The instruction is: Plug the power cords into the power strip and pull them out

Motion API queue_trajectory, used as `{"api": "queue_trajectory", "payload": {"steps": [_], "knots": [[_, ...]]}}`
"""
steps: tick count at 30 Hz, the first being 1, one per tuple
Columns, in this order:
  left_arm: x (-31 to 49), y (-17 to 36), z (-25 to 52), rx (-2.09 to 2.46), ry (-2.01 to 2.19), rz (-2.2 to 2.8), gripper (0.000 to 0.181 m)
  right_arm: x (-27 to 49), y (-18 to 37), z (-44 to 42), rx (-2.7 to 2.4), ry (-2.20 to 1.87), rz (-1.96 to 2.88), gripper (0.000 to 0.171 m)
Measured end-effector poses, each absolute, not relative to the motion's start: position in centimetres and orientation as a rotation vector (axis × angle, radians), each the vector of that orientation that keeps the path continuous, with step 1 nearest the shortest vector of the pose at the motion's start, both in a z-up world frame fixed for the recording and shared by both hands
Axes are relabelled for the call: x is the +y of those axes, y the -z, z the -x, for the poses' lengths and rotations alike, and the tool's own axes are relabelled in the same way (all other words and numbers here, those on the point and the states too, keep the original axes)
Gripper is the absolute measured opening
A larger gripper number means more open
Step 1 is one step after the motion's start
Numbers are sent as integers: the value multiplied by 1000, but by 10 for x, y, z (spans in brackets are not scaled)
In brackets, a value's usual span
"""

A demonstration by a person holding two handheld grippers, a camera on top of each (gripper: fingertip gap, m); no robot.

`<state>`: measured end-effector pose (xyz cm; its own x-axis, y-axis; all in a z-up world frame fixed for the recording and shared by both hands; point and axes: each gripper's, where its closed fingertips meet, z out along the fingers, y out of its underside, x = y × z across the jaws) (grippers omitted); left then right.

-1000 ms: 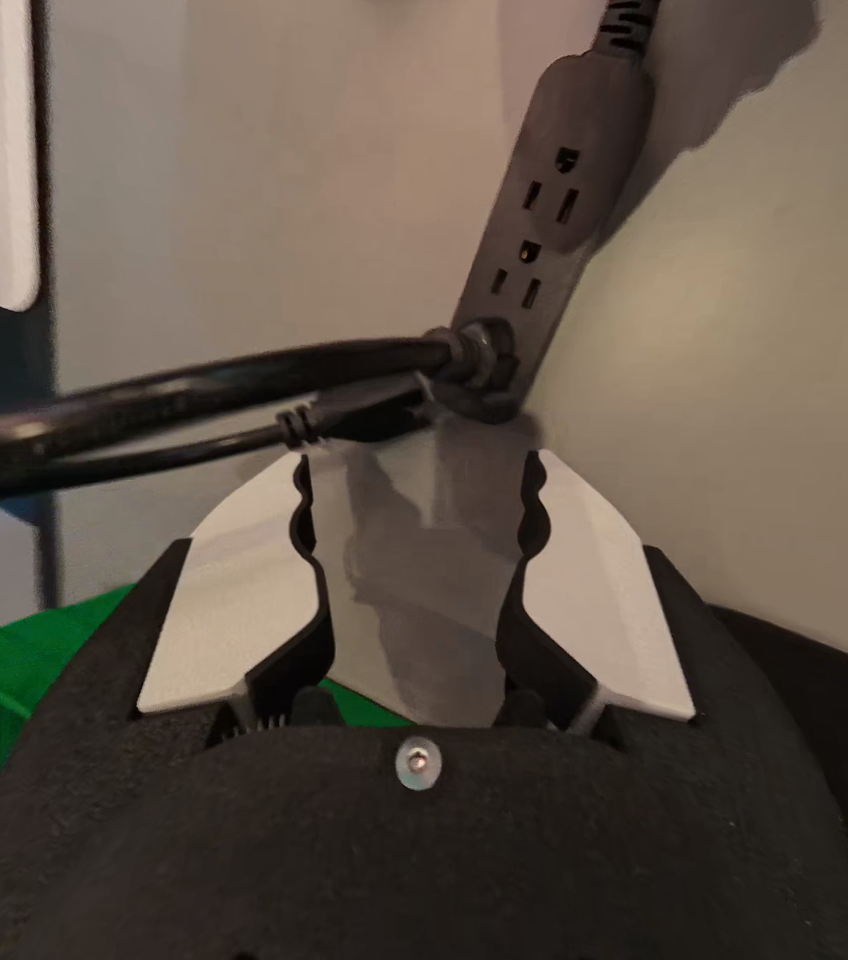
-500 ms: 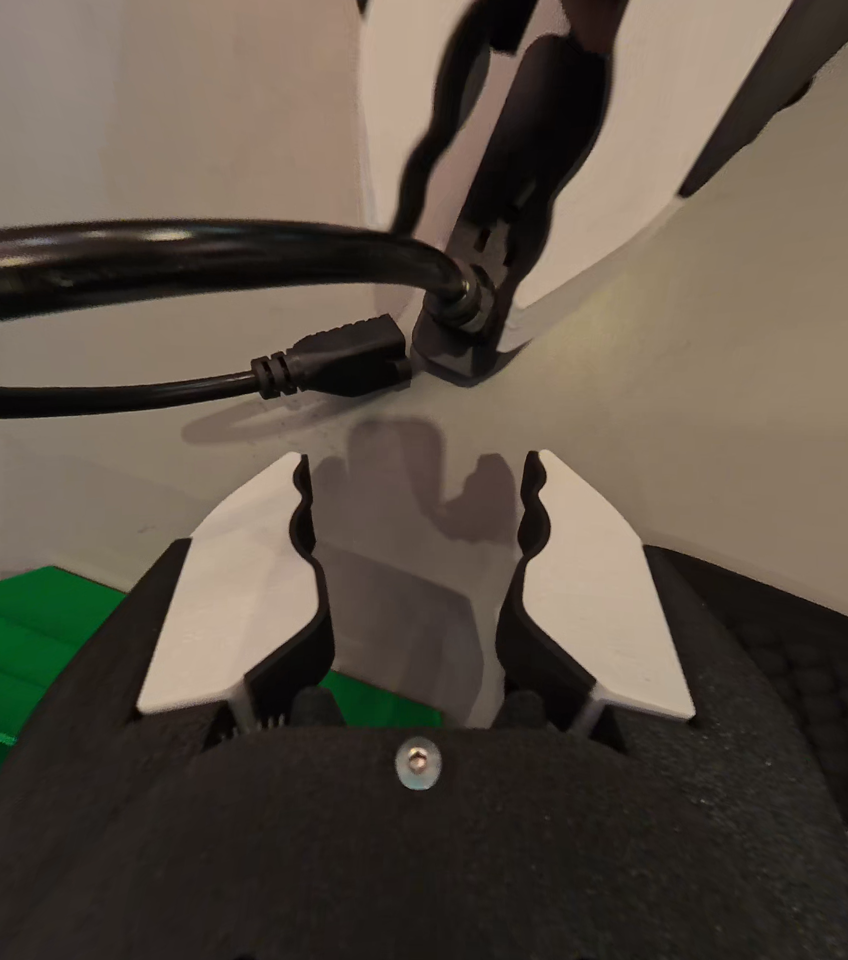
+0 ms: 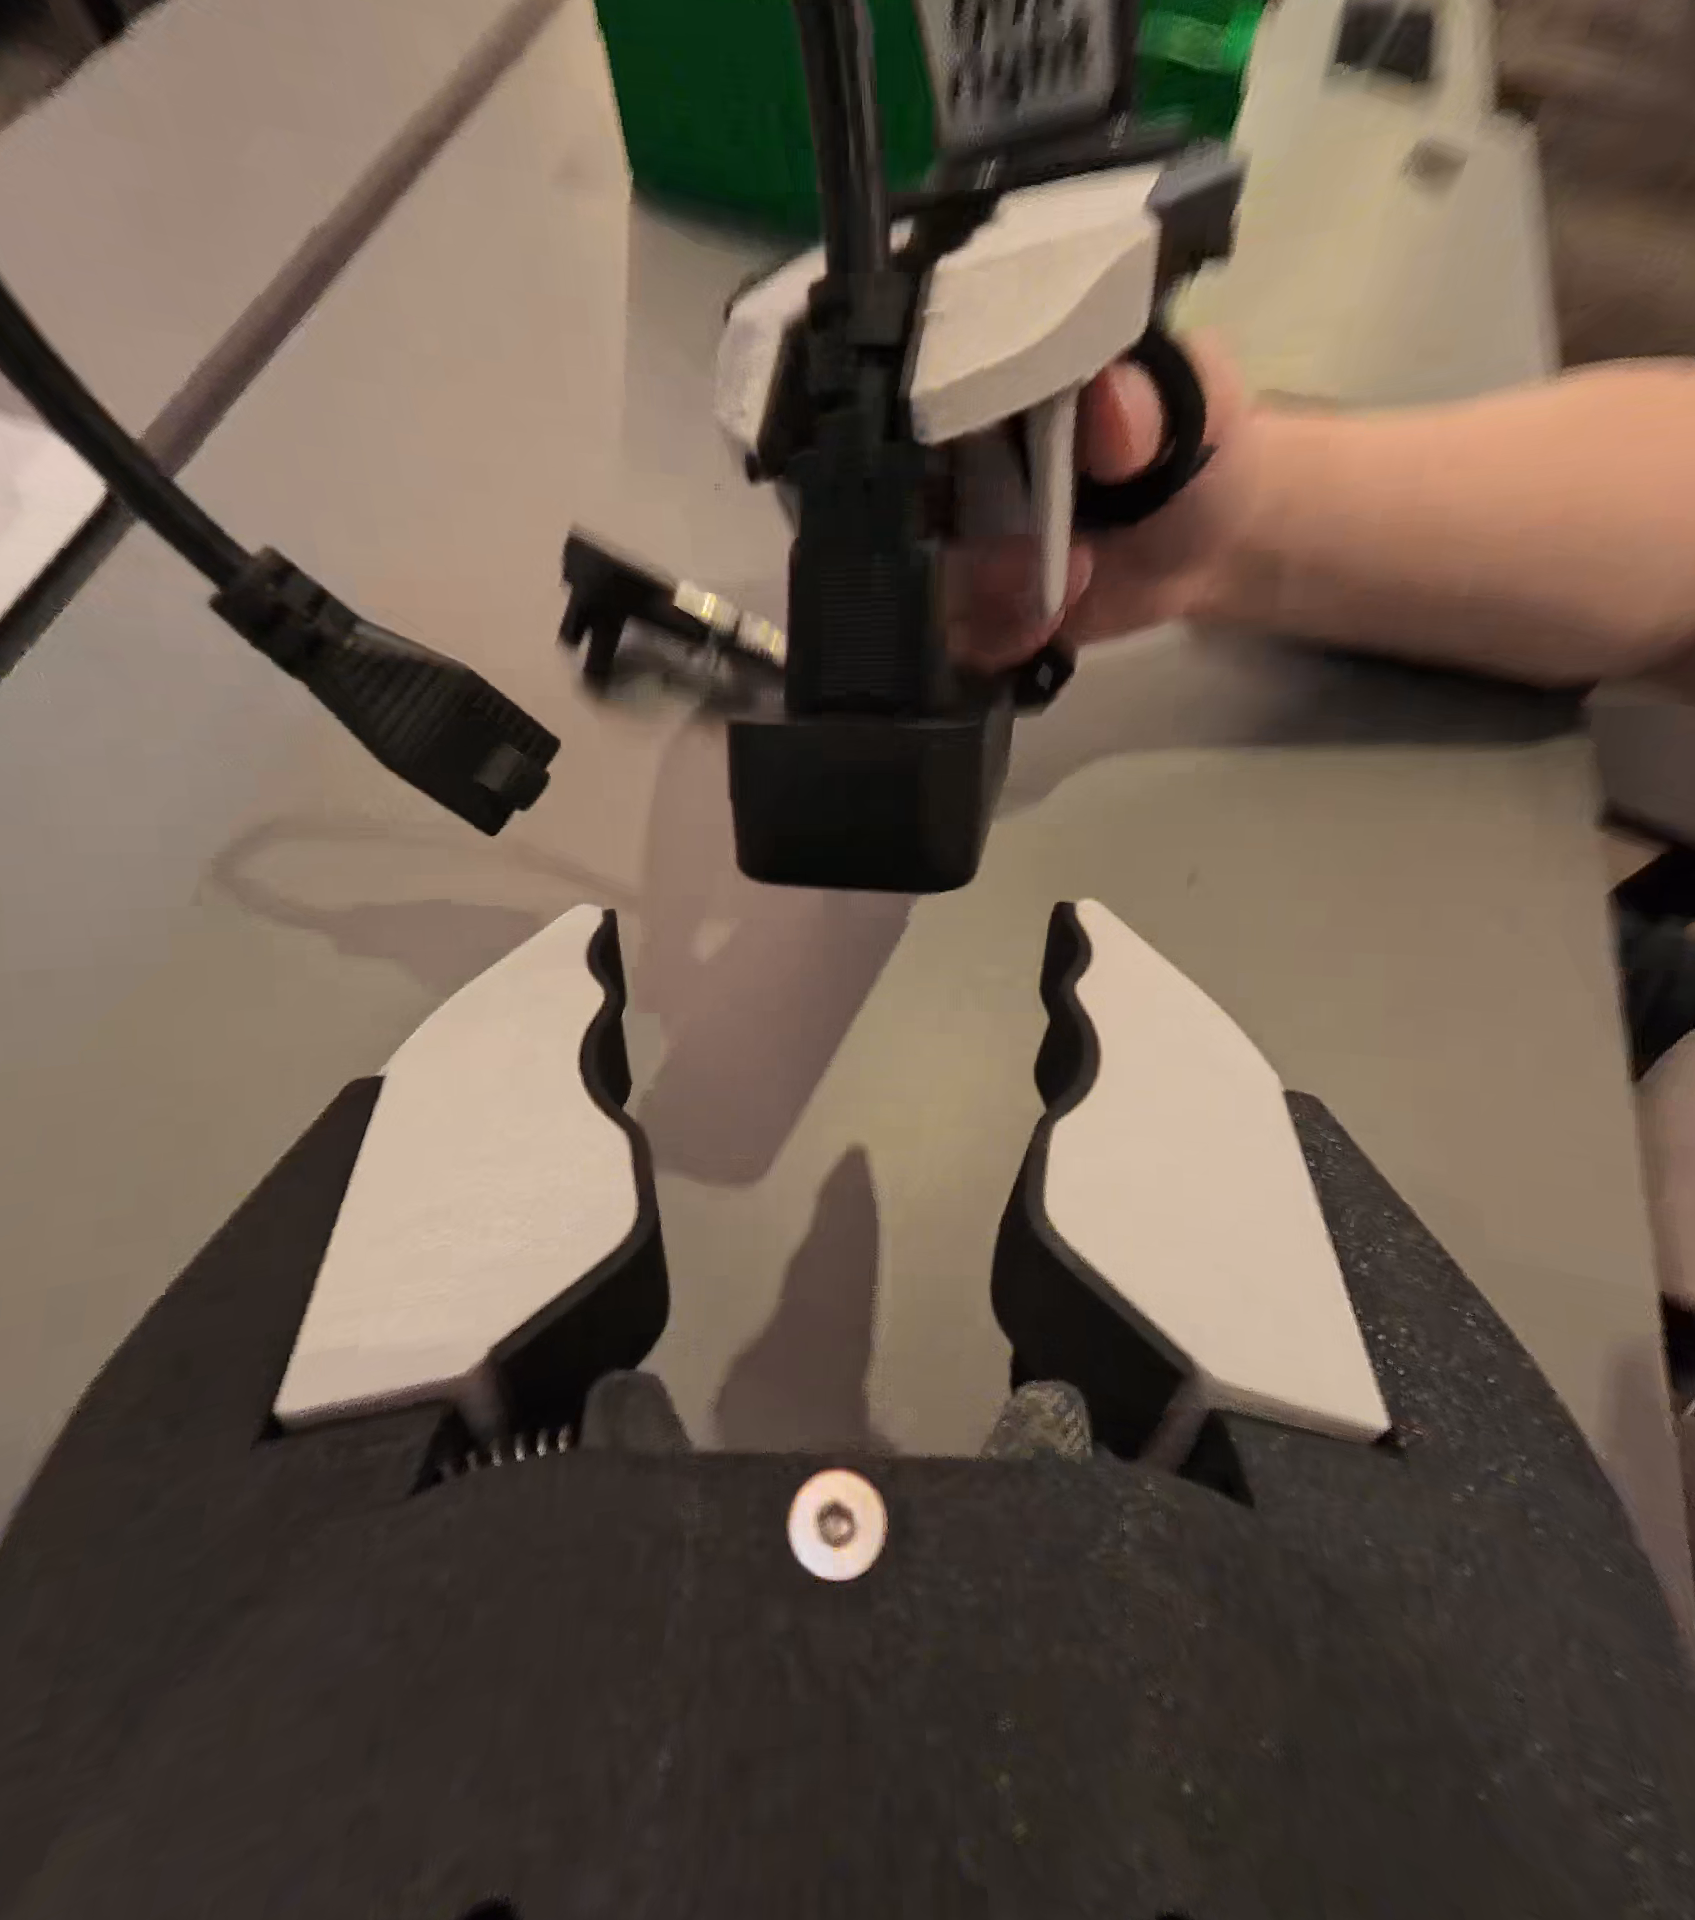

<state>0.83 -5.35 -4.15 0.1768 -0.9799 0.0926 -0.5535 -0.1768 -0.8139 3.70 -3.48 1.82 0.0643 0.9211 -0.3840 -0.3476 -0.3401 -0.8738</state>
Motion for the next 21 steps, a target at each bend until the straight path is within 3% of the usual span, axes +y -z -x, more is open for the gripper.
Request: {"api": "queue_trajectory", "payload": {"steps": [4, 9, 16, 17, 21], "knots": [[-67, 33, -39, 1291, 1219, 1742, 83, -34, -34, -51, -481, -1654, 1177, 20], [-65, 25, -48, 1187, 1300, 1648, 84, -35, -41, -57, -316, -1752, 1122, 19], [-68, 21, -48, 1159, 1394, 1605, 70, -43, -39, -44, -371, -1708, 1123, 20], [-74, 18, -48, 1183, 1444, 1568, 48, -42, -39, -43, -364, -1702, 1124, 20], [-71, 17, -45, 1186, 1407, 1575, 47, -41, -37, -43, -361, -1701, 1117, 20]]}}
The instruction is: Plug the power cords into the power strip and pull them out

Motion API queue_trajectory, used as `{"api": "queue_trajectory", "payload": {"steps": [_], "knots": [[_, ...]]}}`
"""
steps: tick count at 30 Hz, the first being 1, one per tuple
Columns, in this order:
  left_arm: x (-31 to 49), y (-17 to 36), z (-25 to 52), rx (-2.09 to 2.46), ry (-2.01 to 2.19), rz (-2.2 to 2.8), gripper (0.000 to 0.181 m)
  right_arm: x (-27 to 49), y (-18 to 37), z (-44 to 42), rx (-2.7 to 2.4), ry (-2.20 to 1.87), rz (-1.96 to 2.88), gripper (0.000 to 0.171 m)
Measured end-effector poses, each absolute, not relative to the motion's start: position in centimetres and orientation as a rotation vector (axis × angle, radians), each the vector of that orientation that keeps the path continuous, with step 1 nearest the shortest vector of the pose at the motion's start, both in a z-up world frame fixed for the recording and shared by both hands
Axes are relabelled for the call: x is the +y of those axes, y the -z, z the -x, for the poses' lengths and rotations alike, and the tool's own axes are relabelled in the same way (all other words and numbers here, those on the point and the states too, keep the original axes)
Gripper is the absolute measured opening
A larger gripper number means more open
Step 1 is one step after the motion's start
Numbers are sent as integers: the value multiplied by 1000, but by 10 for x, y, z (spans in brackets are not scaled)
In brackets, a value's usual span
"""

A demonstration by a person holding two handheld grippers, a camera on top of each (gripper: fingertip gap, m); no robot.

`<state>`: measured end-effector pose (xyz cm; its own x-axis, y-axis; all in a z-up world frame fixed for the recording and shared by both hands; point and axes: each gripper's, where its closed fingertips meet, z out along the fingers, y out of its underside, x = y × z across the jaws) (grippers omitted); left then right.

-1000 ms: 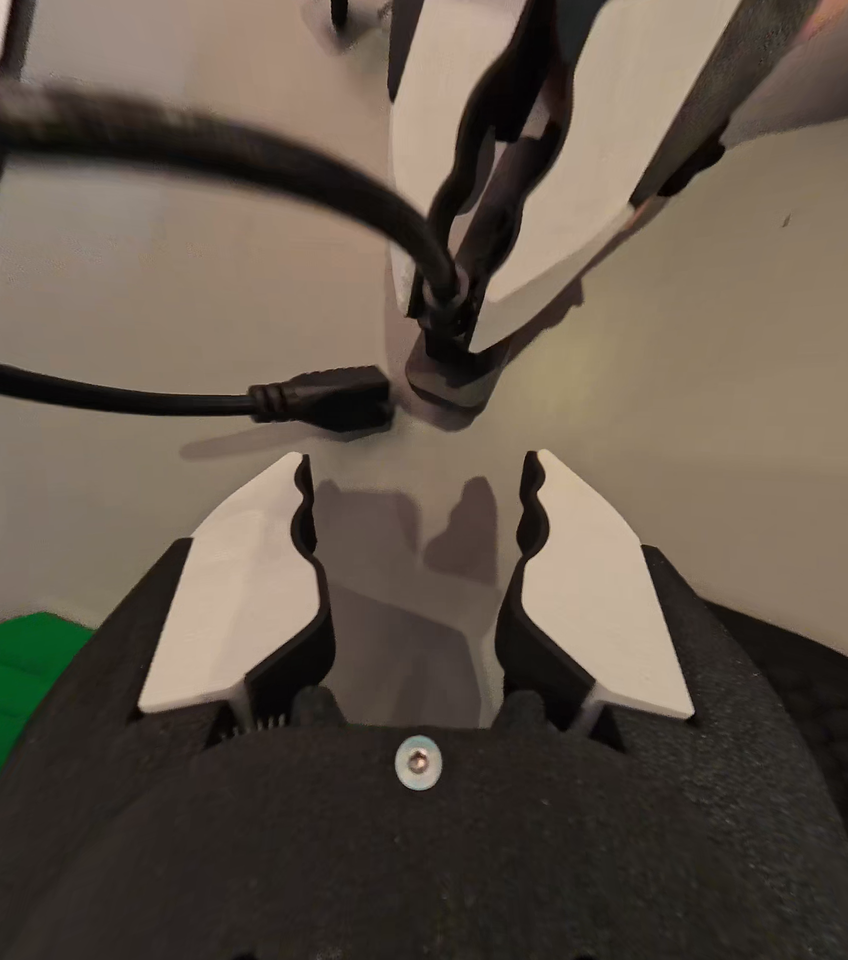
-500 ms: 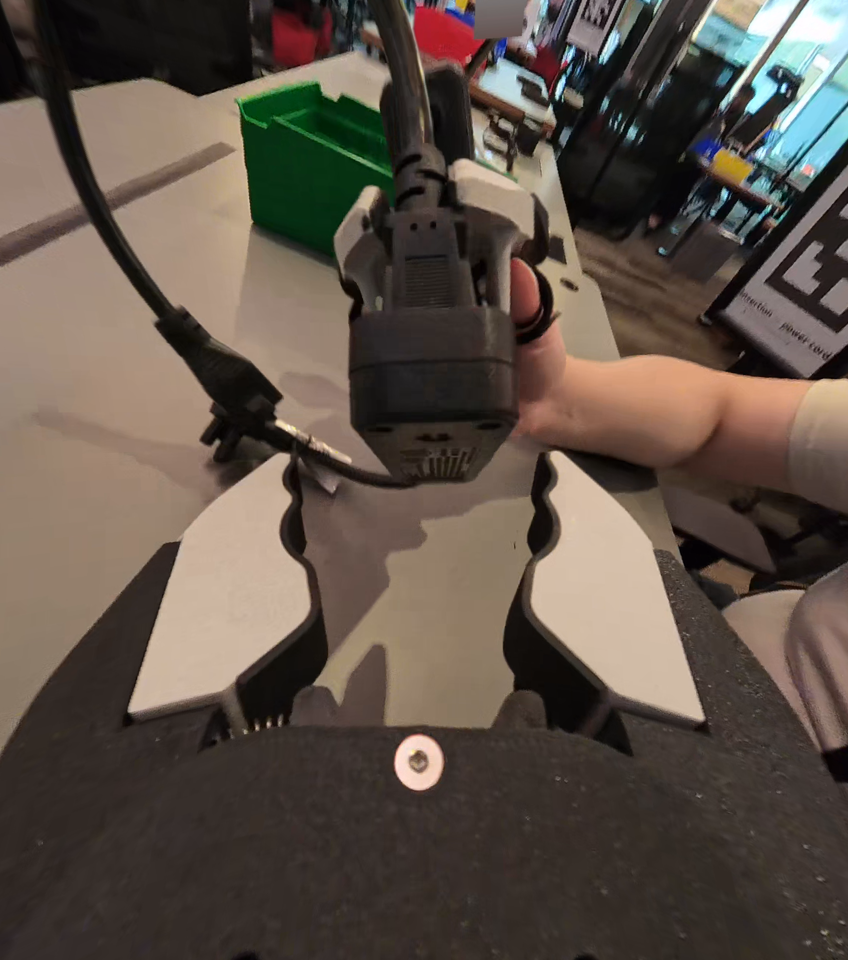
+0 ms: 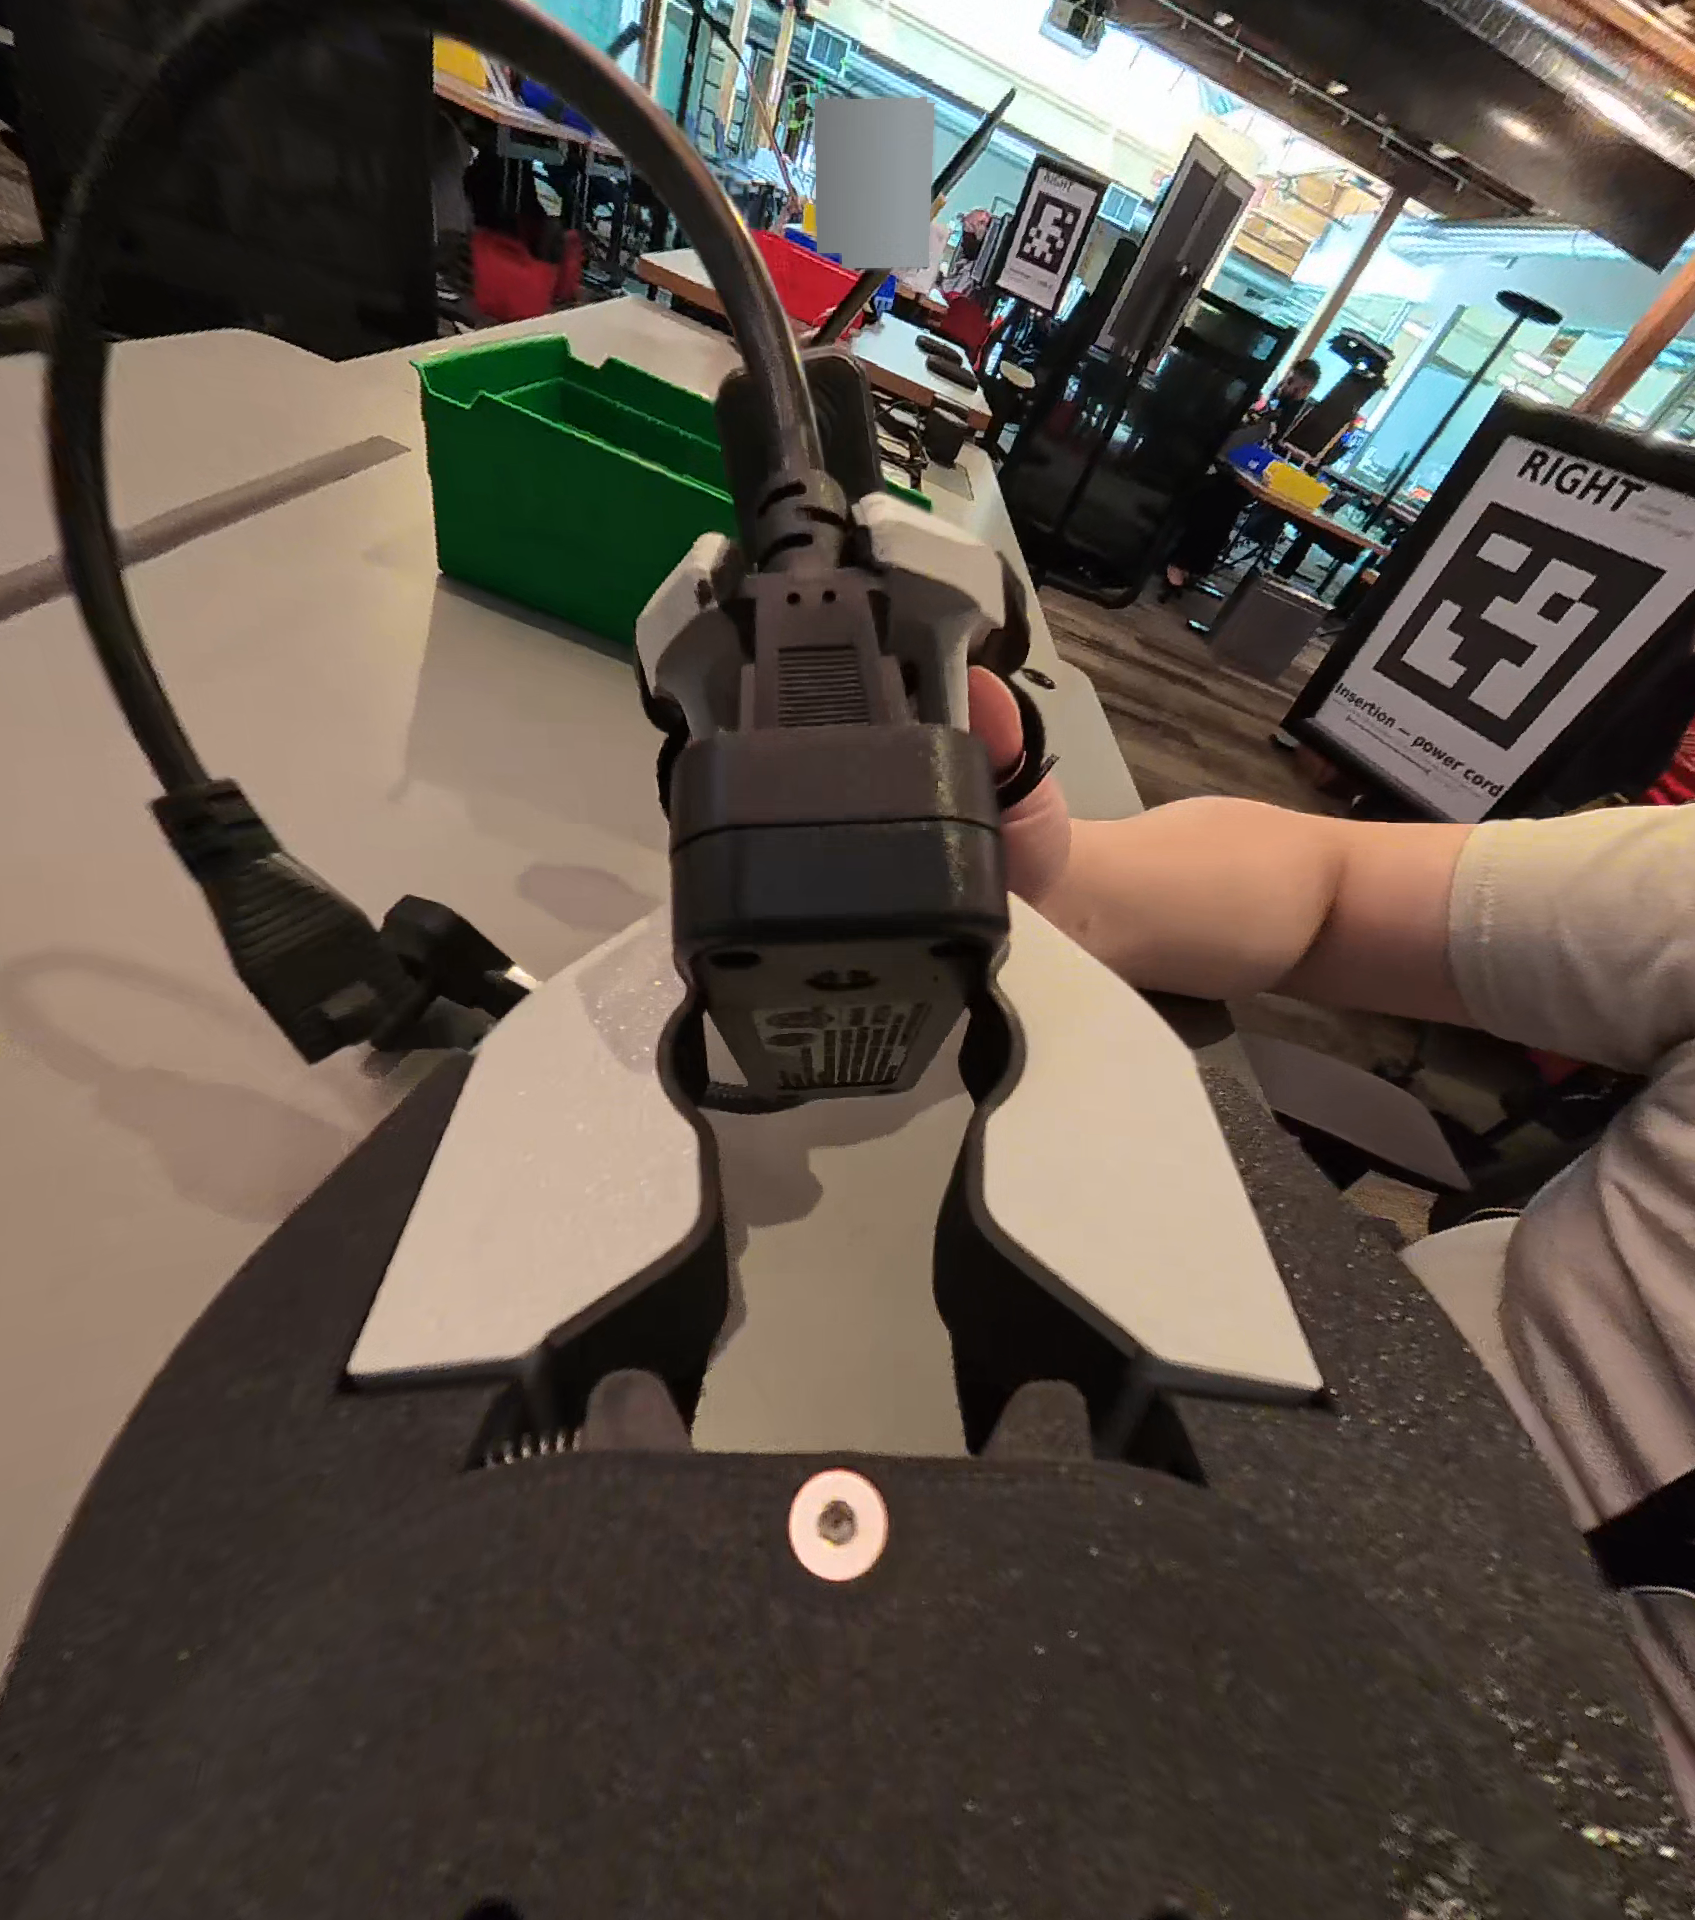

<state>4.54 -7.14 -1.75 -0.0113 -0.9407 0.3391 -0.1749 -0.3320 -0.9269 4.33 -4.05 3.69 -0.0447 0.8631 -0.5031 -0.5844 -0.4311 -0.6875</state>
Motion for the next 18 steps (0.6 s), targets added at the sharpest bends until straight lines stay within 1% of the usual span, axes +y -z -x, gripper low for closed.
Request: {"api": "queue_trajectory", "payload": {"steps": [4, 9, 11, 14, 15, 16, 18], "knots": [[-72, 15, -42, 1231, 1348, 1579, 46, -44, -39, -44, -438, -1656, 1096, 20], [-74, 19, -42, 1259, 1349, 1570, 46, -49, -35, -50, -633, -1425, 1128, 21], [-75, 21, -43, 1281, 1349, 1568, 46, -55, -34, -47, -678, -1437, 1138, 31], [-80, 25, -43, 1342, 1316, 1561, 46, -63, -29, -39, -757, -1464, 1178, 37], [-82, 25, -44, 1364, 1303, 1551, 46, -63, -28, -38, -769, -1455, 1194, 37], [-83, 25, -44, 1378, 1287, 1545, 46, -62, -28, -38, -777, -1438, 1209, 26], [-84, 25, -44, 1391, 1271, 1543, 46, -64, -28, -38, -816, -1430, 1226, 25]]}}
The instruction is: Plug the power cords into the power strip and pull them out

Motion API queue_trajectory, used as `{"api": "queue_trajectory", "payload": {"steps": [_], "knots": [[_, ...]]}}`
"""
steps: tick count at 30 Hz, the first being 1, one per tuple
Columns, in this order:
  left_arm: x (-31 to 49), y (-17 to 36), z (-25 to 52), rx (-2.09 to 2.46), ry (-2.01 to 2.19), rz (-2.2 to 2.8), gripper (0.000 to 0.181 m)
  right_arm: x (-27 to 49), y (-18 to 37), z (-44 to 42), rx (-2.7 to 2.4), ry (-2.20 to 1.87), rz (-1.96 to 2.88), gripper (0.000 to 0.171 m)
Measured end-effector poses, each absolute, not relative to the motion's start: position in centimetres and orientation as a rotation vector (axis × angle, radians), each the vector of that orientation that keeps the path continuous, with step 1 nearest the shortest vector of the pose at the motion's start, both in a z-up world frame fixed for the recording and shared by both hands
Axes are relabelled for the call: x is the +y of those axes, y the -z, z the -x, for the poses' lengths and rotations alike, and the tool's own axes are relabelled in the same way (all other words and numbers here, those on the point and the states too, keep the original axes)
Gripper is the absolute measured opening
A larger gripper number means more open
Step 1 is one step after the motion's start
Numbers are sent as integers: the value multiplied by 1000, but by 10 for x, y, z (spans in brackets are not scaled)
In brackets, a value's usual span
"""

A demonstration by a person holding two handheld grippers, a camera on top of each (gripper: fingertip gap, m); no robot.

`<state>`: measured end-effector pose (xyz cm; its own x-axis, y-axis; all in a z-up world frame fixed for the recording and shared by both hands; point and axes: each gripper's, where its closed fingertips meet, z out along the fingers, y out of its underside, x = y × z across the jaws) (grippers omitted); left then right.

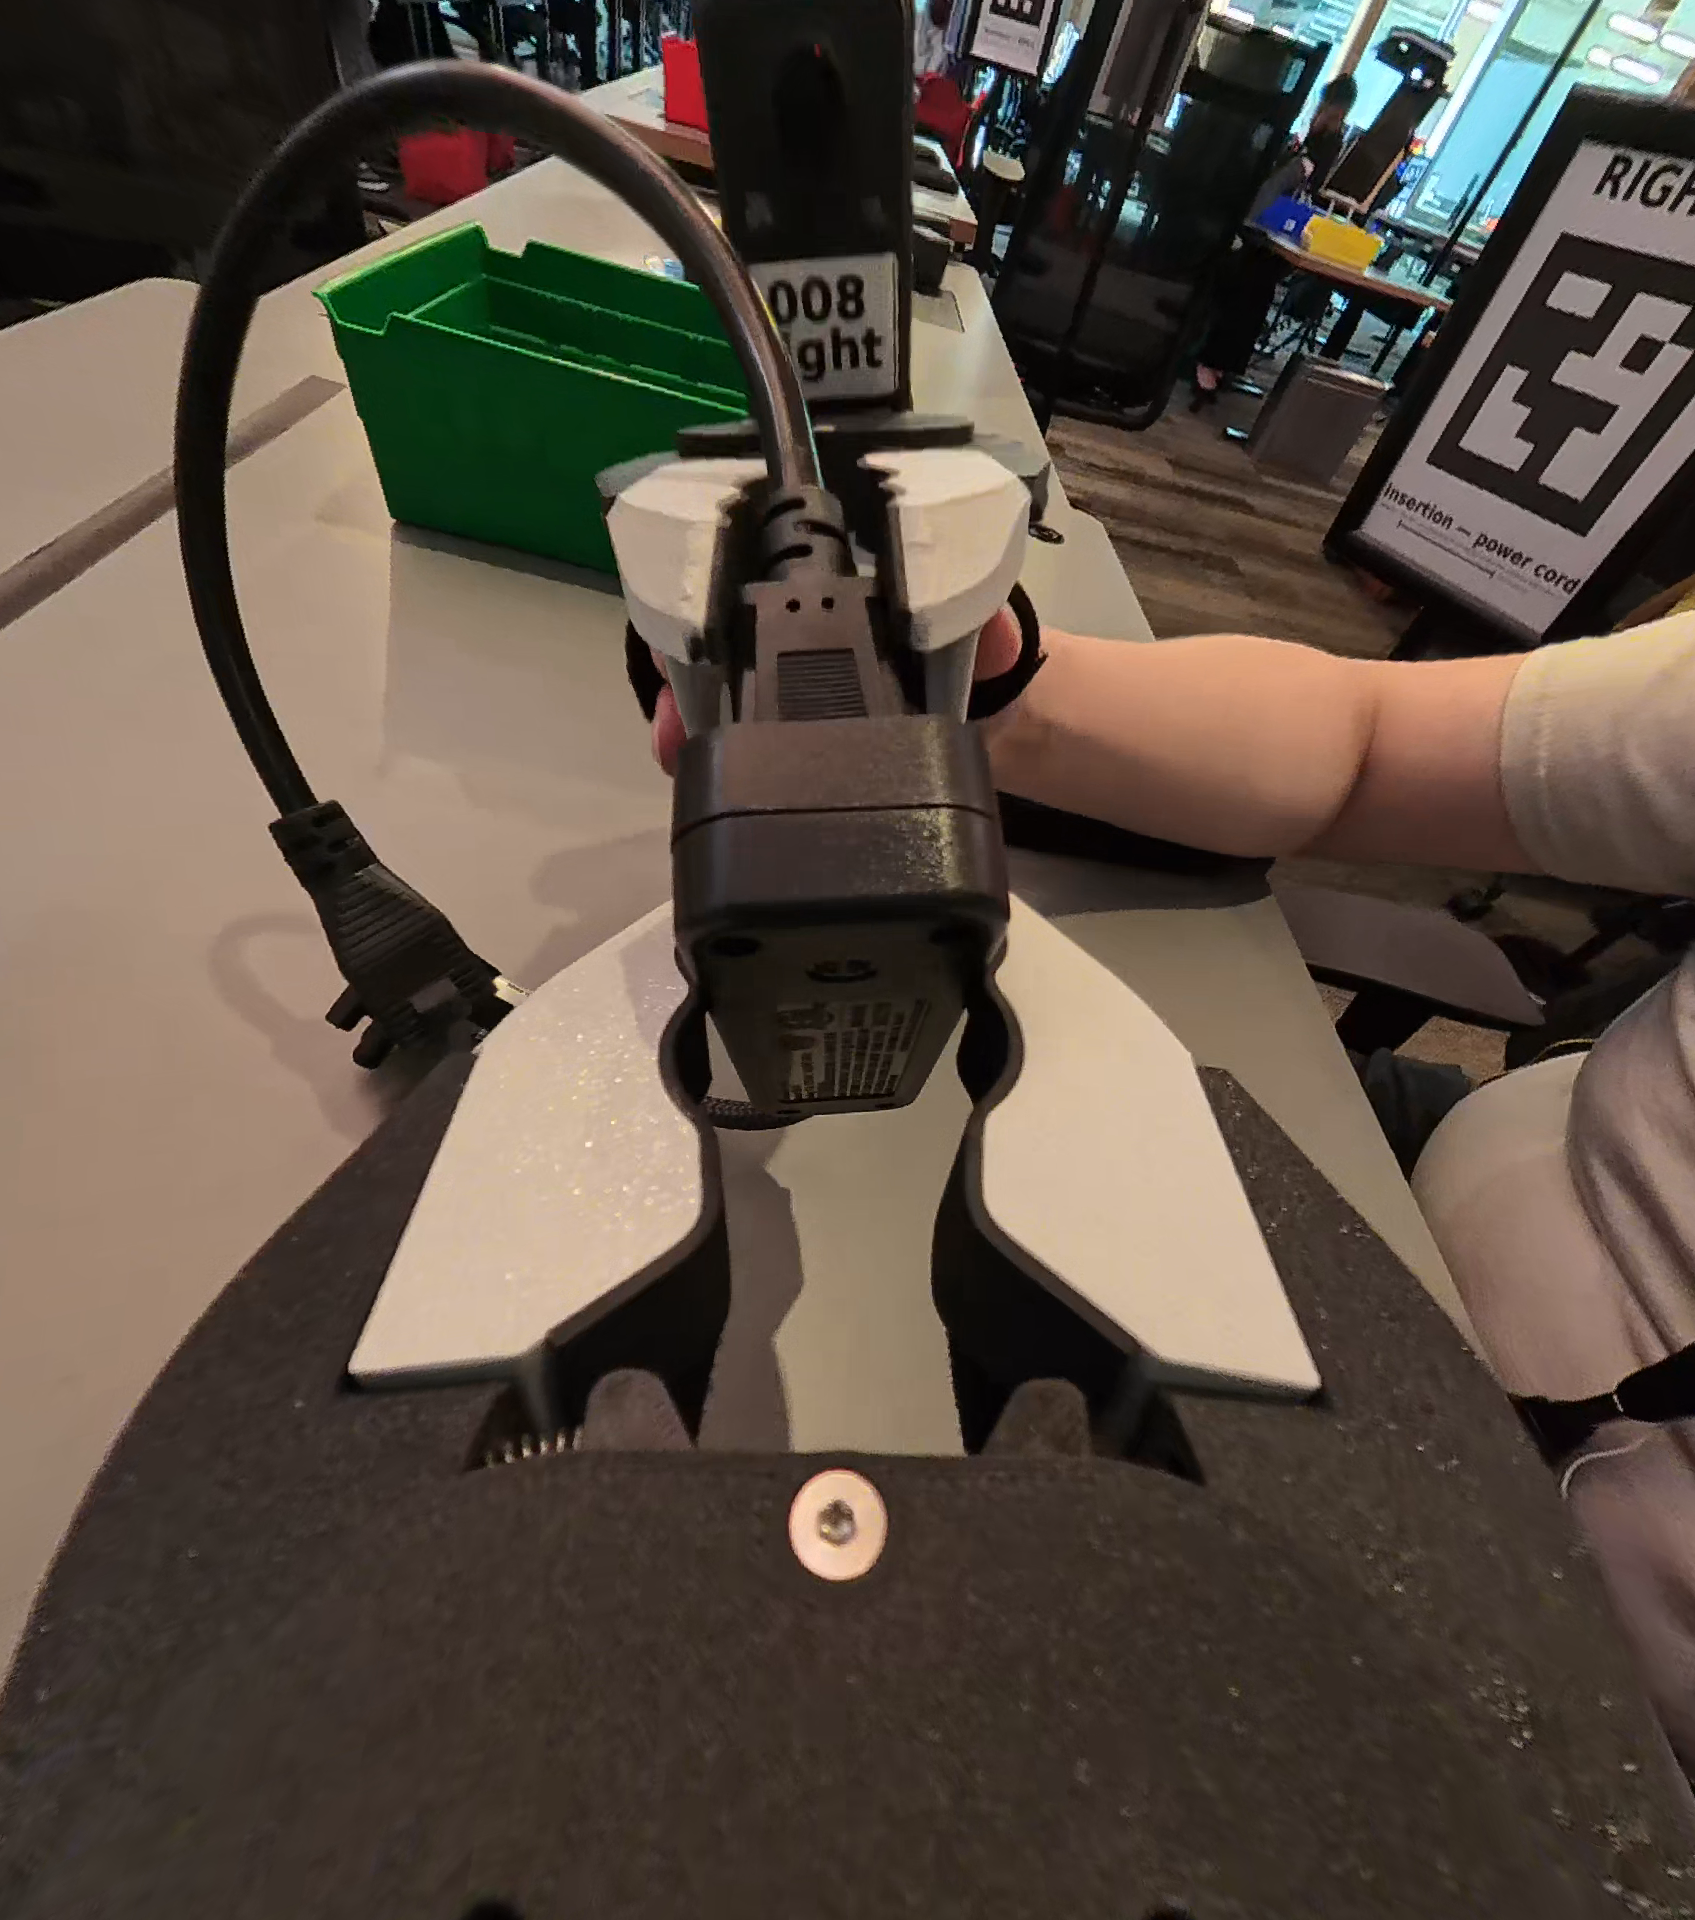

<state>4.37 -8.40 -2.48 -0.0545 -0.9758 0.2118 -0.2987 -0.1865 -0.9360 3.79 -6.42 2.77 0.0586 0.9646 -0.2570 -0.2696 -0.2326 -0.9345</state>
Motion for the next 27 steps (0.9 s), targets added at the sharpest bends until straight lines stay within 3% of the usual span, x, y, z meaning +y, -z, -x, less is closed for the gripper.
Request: {"api": "queue_trajectory", "payload": {"steps": [4, 7, 13, 14, 16, 18, 27], "knots": [[-88, 25, -43, 1441, 1230, 1531, 46, -72, -26, -37, -925, -1359, 1264, 32], [-92, 26, -42, 1497, 1181, 1514, 46, -77, -23, -37, -1013, -1264, 1295, 24], [-99, 29, -43, 1557, 1130, 1501, 47, -86, -22, -38, -1109, -1204, 1282, 25], [-98, 27, -46, 1523, 1143, 1484, 50, -86, -21, -38, -1121, -1182, 1278, 25], [-97, 23, -53, 1416, 1214, 1470, 77, -86, -18, -37, -1133, -1155, 1275, 25], [-101, 33, -57, 1452, 1234, 1499, 54, -86, -18, -35, -1131, -1151, 1265, 25], [-109, 33, -59, 1544, 1115, 1465, 52, -100, -19, -33, -1172, -1211, 1221, 27]]}}
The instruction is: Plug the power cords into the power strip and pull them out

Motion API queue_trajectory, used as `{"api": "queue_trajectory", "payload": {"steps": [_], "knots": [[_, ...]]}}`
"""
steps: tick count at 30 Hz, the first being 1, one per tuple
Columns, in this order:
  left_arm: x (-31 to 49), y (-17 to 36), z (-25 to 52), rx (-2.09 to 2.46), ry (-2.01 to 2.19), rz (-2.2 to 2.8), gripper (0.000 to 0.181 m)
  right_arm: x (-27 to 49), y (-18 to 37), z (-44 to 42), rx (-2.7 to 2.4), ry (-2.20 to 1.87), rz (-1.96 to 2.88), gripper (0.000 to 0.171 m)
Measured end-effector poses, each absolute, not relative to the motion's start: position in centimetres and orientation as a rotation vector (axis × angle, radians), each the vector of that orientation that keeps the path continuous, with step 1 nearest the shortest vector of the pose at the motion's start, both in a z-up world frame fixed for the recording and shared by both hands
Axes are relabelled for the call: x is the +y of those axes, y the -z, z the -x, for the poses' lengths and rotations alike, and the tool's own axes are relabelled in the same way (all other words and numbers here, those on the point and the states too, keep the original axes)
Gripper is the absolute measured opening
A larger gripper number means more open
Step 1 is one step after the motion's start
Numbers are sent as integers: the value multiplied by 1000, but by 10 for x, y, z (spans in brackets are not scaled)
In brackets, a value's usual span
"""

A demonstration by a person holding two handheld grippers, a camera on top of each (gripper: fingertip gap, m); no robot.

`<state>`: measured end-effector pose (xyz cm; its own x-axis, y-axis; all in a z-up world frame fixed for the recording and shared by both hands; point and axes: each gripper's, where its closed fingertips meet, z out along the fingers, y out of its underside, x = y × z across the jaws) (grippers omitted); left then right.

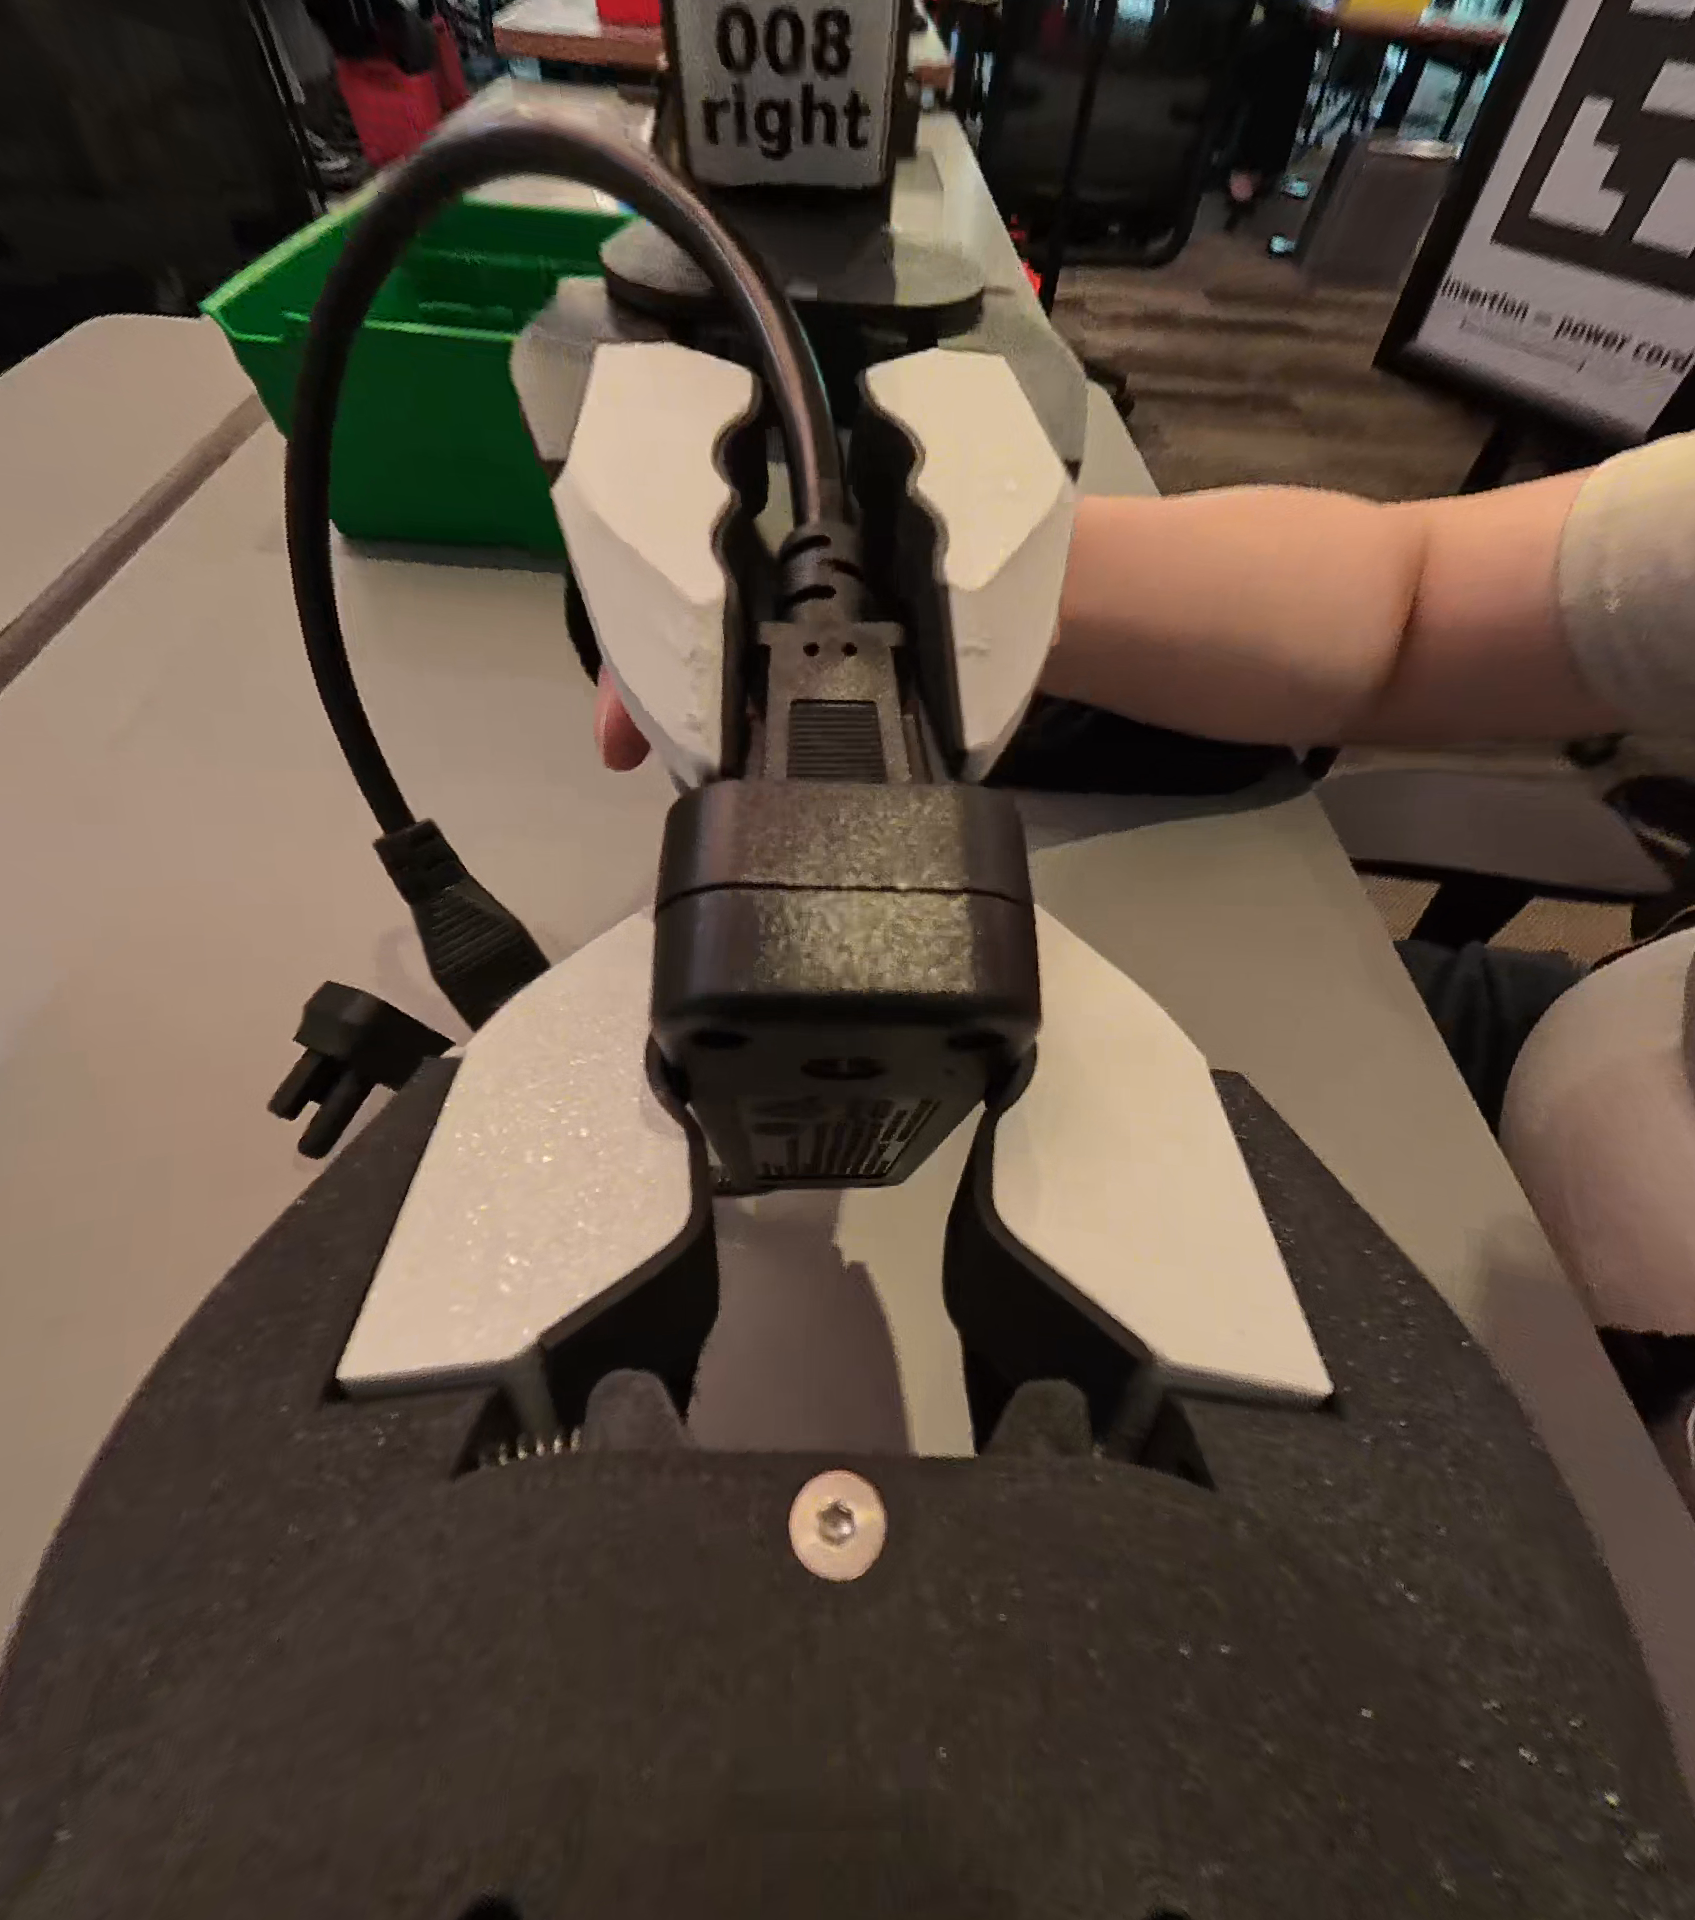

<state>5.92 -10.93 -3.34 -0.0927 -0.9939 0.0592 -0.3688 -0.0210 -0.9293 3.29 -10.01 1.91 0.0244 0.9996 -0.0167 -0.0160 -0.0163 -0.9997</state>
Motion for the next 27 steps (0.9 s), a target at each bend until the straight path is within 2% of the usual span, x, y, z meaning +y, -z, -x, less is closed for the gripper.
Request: {"api": "queue_trajectory", "payload": {"steps": [6, 9, 21, 27], "knots": [[-111, 31, -58, 1539, 1130, 1430, 53, -103, -18, -27, -1208, -1107, 1217, 25], [-115, 37, -64, 1529, 1160, 1423, 79, -105, -18, -23, -1204, -1067, 1179, 25], [-116, 43, -64, 1564, 1085, 1403, 76, -110, -16, -19, -1178, -1150, 1132, 28], [-113, 43, -64, 1551, 1094, 1424, 74, -106, -16, -20, -1178, -1062, 1135, 25]]}}
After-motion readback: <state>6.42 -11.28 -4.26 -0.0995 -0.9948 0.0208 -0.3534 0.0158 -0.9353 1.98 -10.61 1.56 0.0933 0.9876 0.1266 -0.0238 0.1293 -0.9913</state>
